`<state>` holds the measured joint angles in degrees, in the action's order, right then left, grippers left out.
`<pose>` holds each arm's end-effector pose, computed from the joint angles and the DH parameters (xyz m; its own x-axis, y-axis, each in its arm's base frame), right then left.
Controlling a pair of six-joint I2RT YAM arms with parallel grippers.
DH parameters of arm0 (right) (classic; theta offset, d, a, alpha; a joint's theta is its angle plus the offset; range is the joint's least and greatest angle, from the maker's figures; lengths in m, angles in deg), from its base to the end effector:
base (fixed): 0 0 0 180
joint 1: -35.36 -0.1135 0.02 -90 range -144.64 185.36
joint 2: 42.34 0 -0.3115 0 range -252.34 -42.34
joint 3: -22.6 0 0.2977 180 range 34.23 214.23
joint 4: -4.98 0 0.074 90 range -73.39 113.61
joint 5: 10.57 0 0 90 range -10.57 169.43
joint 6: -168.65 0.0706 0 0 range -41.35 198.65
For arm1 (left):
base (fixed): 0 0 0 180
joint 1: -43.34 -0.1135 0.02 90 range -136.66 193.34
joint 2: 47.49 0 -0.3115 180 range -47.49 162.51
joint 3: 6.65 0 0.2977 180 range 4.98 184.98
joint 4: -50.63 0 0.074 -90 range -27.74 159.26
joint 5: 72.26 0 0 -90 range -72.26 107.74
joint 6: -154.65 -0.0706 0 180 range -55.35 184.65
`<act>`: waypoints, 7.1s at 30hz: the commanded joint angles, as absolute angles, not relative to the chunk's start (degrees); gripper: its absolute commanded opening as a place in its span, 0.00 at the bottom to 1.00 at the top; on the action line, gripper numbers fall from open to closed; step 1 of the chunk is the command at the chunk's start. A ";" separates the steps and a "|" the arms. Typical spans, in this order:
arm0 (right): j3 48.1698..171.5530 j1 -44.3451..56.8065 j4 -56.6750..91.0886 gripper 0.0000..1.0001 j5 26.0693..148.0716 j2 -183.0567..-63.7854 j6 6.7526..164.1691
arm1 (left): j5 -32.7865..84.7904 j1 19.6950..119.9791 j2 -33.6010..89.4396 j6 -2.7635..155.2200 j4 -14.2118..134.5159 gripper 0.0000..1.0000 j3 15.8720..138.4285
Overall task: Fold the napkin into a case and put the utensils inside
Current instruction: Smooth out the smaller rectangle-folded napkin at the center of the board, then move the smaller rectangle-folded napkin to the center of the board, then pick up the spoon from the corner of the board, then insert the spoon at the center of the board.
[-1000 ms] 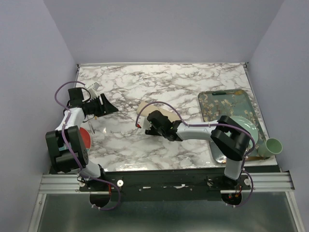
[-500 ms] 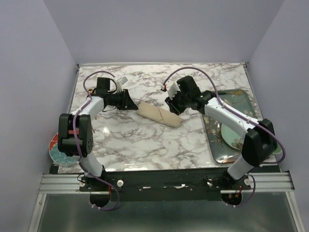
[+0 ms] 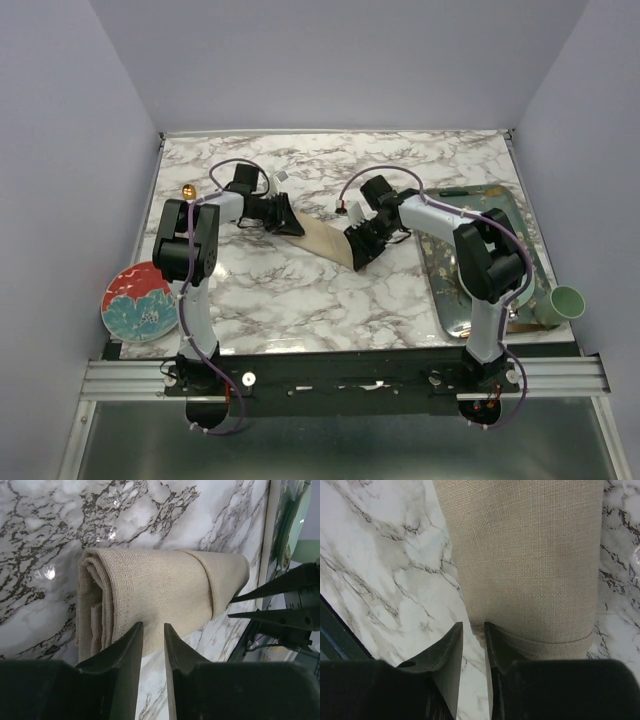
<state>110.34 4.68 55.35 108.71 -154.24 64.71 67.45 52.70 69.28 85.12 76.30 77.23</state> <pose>0.3642 0.2562 0.1500 -0.6702 -0.6420 -0.3724 -0.7405 0.5450 0.3932 0.4576 -0.1300 0.1279 -0.9627 -0.0705 -0.2611 0.1719 0.5857 -0.7921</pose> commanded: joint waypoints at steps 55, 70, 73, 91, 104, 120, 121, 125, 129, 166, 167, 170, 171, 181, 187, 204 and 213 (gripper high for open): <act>109.20 1.69 60.56 0.97 118.22 -142.20 65.29 | 53.61 49.78 63.28 67.03 102.31 0.58 100.33; 112.36 8.11 59.06 1.00 106.50 -137.79 64.23 | 30.06 25.94 60.42 63.07 114.02 0.42 104.28; 111.83 8.29 59.15 1.00 107.11 -138.40 64.93 | 29.61 25.94 64.81 64.11 113.93 0.41 107.27; 112.36 8.73 60.29 1.00 104.74 -139.98 66.61 | 22.58 28.57 86.18 62.98 114.20 0.34 123.80; 116.93 8.81 61.61 1.00 103.86 -143.33 66.34 | 20.82 29.89 89.89 62.98 114.55 0.33 121.27; 115.53 10.13 62.23 1.00 104.57 -141.40 65.29 | 24.51 32.96 83.74 72.99 114.82 0.00 110.01; 115.00 10.13 62.23 1.00 104.57 -141.13 65.11 | 24.51 33.31 81.73 73.69 114.03 0.00 109.14; 113.60 10.48 61.53 1.00 104.57 -139.90 64.85 | 24.86 34.98 73.56 77.73 108.15 0.00 104.75; 112.89 10.57 60.65 1.00 104.65 -139.55 65.28 | 24.07 39.20 65.38 83.08 103.22 0.00 99.56; 98.48 11.19 55.37 1.00 105.89 -130.23 70.91 | -0.28 74.98 49.89 103.06 72.01 0.00 71.43; 98.21 11.27 55.37 1.00 105.97 -130.14 70.82 | -0.19 74.89 49.98 103.06 71.92 0.00 70.82; 97.69 11.19 55.37 1.00 105.89 -129.79 70.91 | 0.86 75.24 49.98 103.41 72.01 0.00 69.24; 97.51 11.10 55.28 1.00 105.71 -129.70 70.74 | 1.21 75.33 49.81 103.50 72.10 0.00 68.88; 96.10 11.19 54.85 1.00 105.97 -128.74 71.26 | 4.56 76.82 46.03 107.36 74.47 0.00 63.78; 94.79 11.19 54.41 1.00 105.88 -127.51 71.61 | 4.64 77.09 44.54 108.68 76.14 0.00 62.99; 92.85 11.10 50.63 1.00 107.91 -128.39 74.69 | 5.96 77.35 41.90 112.72 80.45 0.00 58.95; 92.15 11.19 50.10 1.00 107.73 -128.12 74.60 | 7.98 77.79 40.76 115.01 80.97 0.00 57.45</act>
